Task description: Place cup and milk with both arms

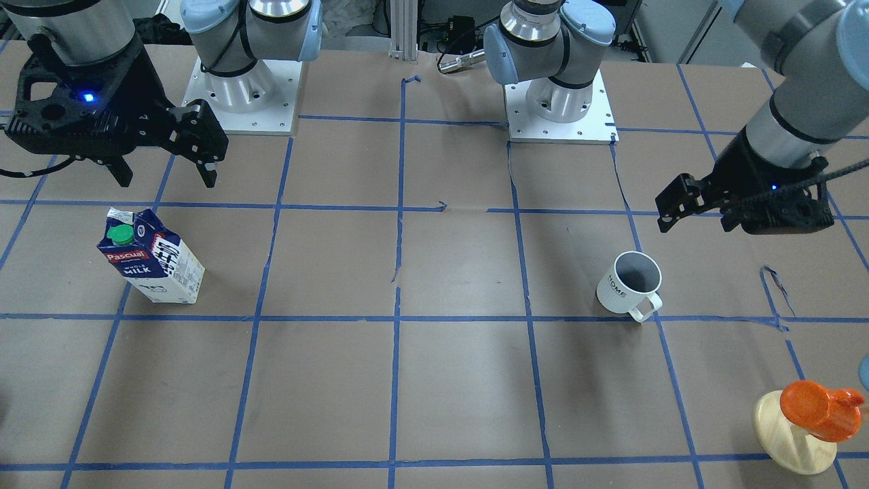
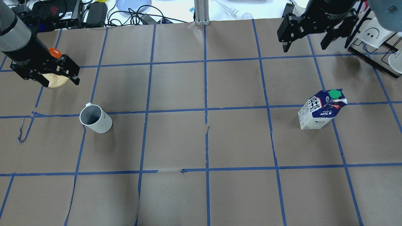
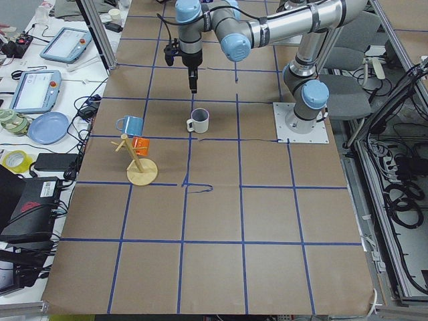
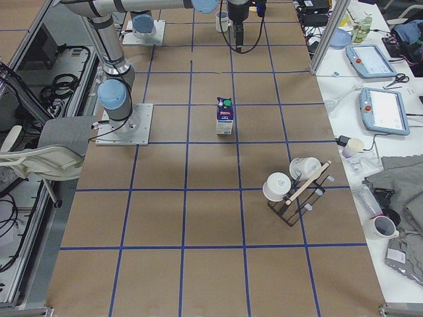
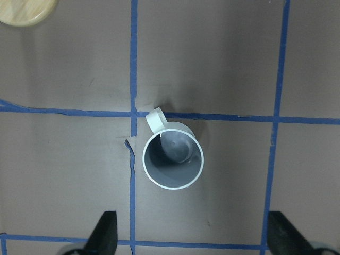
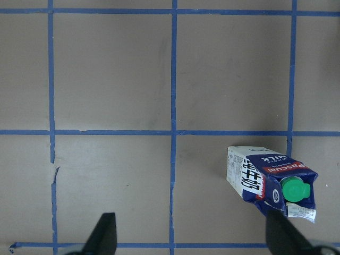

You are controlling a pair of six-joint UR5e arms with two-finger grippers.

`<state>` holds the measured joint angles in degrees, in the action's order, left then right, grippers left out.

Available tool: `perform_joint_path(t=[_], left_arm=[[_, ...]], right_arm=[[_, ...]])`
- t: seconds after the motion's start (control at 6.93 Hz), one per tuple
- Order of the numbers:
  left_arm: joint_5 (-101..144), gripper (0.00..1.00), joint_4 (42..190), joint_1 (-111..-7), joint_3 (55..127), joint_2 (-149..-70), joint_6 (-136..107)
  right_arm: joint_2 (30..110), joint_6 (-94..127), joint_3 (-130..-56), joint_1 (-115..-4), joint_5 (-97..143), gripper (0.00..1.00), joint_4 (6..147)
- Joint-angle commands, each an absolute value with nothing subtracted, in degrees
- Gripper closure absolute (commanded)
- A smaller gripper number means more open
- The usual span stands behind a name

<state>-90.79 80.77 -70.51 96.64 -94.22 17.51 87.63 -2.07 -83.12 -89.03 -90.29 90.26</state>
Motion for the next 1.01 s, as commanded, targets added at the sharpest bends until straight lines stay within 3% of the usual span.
perform_joint_path(t=[0.0,0.14,0.58,0.87], left_arm=[[-90.79,0.00,69.32,-65.75,106.56,-96.85,21.18],[-90.79,0.00,63.95,-65.57,110.09,-98.25,21.44],[-90.61,0.07,62.93,-65.57,111.00,-101.41,22.32],[-89.57,0.39,62.49,-65.39,111.09,-103.88,25.40]], right_arm=[[87.63,-2.20,-82.97,-89.03,-90.26,0.00,90.26],[87.63,-2.20,-82.97,-89.03,-90.26,0.00,90.26],[87.63,-2.29,-83.23,-89.03,-90.26,0.00,90.26],[87.89,-2.29,-83.32,-89.03,-90.18,0.00,90.26]])
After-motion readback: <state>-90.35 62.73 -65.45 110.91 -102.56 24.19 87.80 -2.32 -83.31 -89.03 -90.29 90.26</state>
